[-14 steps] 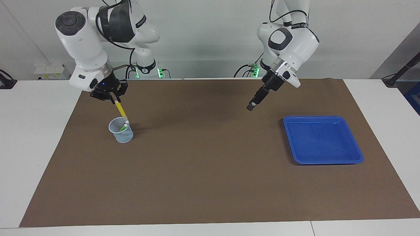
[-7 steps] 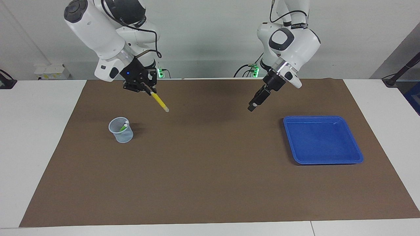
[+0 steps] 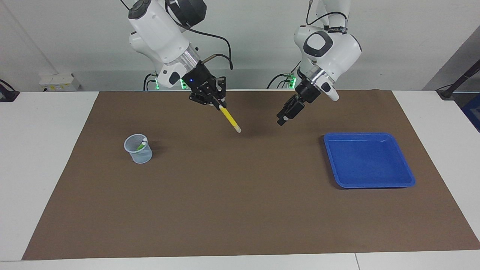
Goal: Right arm passes pens to left for tray arrangement
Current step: 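Lift the yellow pen with the right gripper while the left gripper approaches, then grasp the yellow pen with the left gripper while the right gripper releases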
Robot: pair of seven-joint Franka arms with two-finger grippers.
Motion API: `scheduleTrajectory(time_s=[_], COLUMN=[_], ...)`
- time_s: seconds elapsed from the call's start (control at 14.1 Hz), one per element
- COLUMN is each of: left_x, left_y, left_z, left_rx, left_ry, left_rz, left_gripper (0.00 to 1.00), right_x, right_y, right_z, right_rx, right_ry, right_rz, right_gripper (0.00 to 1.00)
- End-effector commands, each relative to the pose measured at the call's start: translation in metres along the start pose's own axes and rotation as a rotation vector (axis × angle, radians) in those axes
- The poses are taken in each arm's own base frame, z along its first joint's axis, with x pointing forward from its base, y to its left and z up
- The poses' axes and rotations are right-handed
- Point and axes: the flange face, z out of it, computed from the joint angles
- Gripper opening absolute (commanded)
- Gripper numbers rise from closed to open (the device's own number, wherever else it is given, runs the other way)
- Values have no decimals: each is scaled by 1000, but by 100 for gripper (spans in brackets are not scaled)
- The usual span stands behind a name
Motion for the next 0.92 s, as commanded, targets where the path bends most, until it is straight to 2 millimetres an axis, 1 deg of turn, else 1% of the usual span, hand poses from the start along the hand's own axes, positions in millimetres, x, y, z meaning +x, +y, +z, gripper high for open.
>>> scheduleTrajectory(time_s=[0.0, 0.07, 0.14, 0.21, 0.35, 0.5, 0.64, 0.71, 0.78, 0.85], left_x=[-20, -28, -31, -31, -40, -50, -53, -59, -66, -67], left_y=[-3, -2, -4, -4, -7, -10, -11, -11, -13, -13], left_z=[6, 9, 14, 14, 17, 22, 24, 26, 29, 29], left_rx=[-27, -29, -36, -74, -118, -110, -106, -103, -98, -103], left_ry=[-2, -10, -20, -31, -57, -69, -73, -77, -84, -84], left_rz=[-66, -99, -133, -187, -259, -253, -249, -238, -229, -235], left_gripper=[92, 92, 92, 92, 91, 85, 85, 84, 79, 74], right_x=[-25, -35, -41, -46, -51, -51, -51, -51, -51, -50], right_y=[-9, -17, -22, -29, -35, -35, -35, -35, -35, -34], right_z=[9, 16, 23, 27, 29, 30, 30, 30, 30, 30], right_rx=[43, 72, 94, 102, 106, 105, 105, 106, 106, 105], right_ry=[46, 72, 77, 79, 76, 74, 74, 73, 73, 73], right_rz=[61, 83, 120, 132, 133, 130, 129, 130, 130, 130], right_gripper=[0, 0, 0, 0, 0, 0, 0, 0, 0, 0])
